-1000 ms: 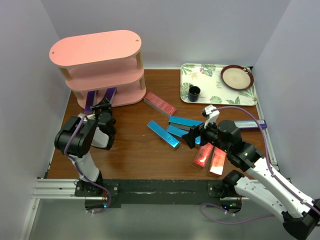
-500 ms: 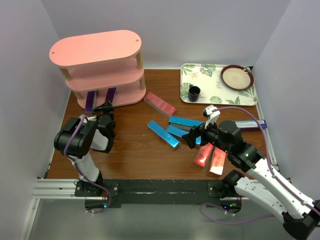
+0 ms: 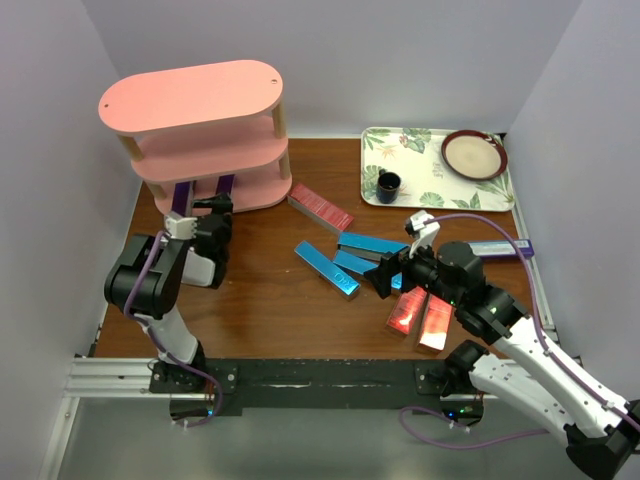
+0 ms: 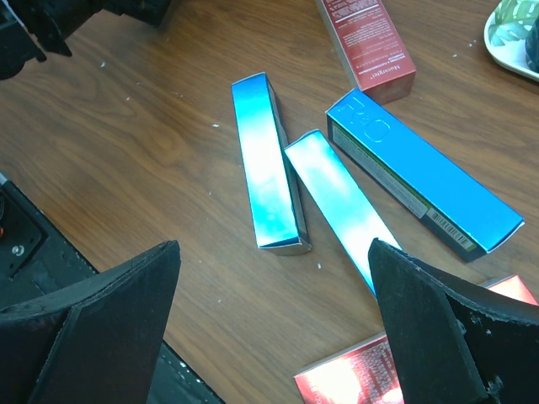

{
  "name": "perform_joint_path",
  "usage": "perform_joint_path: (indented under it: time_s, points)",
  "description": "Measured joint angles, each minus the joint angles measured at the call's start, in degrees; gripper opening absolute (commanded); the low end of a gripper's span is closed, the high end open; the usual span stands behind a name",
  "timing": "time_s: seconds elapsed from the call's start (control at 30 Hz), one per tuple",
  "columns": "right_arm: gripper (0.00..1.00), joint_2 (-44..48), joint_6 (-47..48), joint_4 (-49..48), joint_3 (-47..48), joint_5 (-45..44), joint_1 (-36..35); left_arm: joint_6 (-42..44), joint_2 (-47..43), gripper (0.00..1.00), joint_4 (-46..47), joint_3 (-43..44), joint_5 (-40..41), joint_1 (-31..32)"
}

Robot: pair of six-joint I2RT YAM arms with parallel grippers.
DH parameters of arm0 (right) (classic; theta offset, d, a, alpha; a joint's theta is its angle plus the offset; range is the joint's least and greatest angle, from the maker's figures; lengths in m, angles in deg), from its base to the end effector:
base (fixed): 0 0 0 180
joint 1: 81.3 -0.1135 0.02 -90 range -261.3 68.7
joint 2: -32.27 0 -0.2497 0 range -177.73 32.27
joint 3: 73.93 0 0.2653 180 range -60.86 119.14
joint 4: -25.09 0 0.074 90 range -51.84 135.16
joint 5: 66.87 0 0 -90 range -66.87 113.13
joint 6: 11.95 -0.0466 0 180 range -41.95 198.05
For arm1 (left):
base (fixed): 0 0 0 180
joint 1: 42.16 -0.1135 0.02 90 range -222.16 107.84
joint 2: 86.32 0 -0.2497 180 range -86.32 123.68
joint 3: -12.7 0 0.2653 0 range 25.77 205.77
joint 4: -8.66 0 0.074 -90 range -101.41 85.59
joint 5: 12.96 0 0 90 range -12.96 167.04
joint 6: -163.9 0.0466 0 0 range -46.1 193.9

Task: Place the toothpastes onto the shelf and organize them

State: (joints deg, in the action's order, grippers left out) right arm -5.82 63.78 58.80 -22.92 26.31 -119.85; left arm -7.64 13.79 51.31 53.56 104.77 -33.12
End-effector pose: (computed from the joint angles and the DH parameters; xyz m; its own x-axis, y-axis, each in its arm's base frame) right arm 0.1507 0.1234 0.2841 -0.4324 -0.0299 -0.9012 -0.5739 0.7800 0.2495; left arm 0.3095 -0.0273 0.0984 0.2565 -0.9273 -0.2725 -0.3234 0.1833 -0.9283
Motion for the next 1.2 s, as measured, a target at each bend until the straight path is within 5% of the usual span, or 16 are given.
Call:
perform_joint_path:
  time_s: [0.8, 1.2]
  points:
    - [0.99, 0.02, -0.02, 0.0, -0.04, 0.87, 0.0, 0.09, 1.22, 1.0, -8.09, 3.26, -10.08, -0.94]
    - [0.99, -0.02, -0.02, 0.0, -0.04, 1.07, 0.0, 5.79, -5.86, 1.0, -13.66, -0.17, -10.6, -1.16]
